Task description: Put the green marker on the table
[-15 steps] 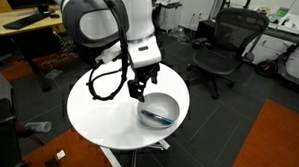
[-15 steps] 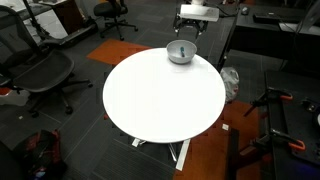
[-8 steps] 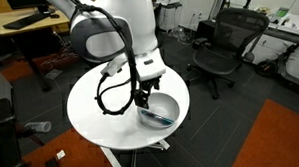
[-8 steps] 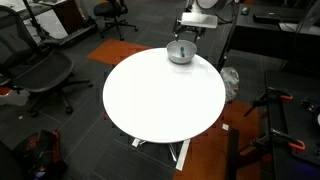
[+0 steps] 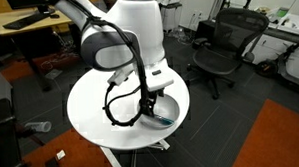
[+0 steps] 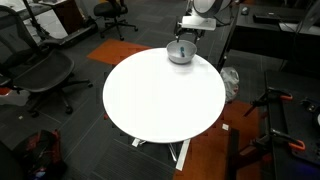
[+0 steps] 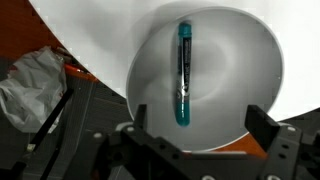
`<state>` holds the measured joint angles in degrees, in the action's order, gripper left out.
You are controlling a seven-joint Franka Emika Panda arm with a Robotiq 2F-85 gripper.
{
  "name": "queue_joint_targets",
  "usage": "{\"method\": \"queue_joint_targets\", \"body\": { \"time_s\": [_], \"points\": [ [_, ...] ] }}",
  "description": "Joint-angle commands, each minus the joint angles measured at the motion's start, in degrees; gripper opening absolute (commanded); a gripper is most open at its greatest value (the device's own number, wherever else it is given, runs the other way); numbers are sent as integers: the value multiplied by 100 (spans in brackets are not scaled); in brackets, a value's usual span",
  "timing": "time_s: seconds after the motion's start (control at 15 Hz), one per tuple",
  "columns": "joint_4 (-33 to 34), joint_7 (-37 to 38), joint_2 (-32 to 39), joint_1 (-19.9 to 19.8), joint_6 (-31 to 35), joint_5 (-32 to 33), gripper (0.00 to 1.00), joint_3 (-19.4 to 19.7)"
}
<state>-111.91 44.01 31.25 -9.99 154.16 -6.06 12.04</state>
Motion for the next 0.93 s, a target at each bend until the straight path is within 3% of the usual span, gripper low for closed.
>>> {"method": "queue_joint_targets", "body": {
  "time_s": [0.0,0.87],
  "points": [
    [253,-242,255,14,-2,-183,100,57],
    [923,-288,1048,7,-176,-195,100,26]
  ]
}}
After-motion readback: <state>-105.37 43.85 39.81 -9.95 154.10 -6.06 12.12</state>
